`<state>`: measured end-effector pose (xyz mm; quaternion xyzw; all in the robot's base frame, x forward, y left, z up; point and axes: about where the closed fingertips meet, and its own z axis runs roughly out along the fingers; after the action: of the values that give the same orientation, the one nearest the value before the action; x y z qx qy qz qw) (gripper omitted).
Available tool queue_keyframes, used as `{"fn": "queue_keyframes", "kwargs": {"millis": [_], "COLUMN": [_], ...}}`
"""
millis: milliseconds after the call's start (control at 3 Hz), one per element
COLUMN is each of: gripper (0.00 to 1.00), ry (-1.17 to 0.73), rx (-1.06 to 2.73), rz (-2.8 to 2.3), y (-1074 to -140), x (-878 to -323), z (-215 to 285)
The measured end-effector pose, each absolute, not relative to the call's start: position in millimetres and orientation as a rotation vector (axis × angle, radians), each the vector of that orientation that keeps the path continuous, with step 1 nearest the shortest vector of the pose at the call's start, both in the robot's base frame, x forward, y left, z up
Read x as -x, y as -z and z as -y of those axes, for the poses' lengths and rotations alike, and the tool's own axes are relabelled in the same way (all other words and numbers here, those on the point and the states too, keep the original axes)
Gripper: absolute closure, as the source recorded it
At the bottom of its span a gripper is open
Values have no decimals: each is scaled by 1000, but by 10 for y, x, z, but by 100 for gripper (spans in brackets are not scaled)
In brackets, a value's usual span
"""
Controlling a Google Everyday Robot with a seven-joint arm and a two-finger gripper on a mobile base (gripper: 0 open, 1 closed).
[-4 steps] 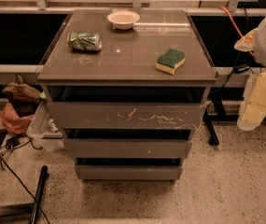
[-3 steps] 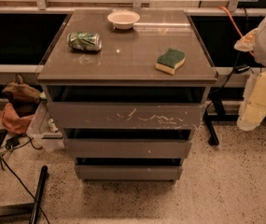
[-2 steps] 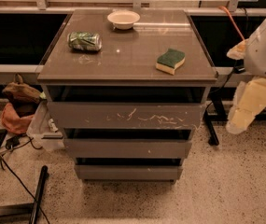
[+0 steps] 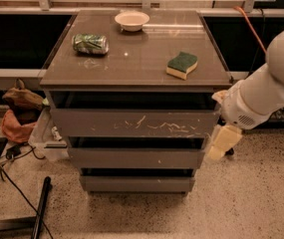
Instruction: Open top drawer
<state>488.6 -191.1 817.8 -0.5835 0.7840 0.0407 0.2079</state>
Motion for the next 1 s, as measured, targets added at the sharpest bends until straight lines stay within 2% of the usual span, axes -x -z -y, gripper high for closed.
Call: {"fn": "queue_keyframes", "kwargs": {"millis": [333, 667, 1000], "gripper": [0, 0, 0], "ry": [-71, -61, -105], "rx": [1552, 1545, 1515], "rz": [-2125, -2117, -2067], "y": [-8064, -8094, -7879], "x": [-5173, -5198, -5364], "z": [1850, 1846, 1705]}}
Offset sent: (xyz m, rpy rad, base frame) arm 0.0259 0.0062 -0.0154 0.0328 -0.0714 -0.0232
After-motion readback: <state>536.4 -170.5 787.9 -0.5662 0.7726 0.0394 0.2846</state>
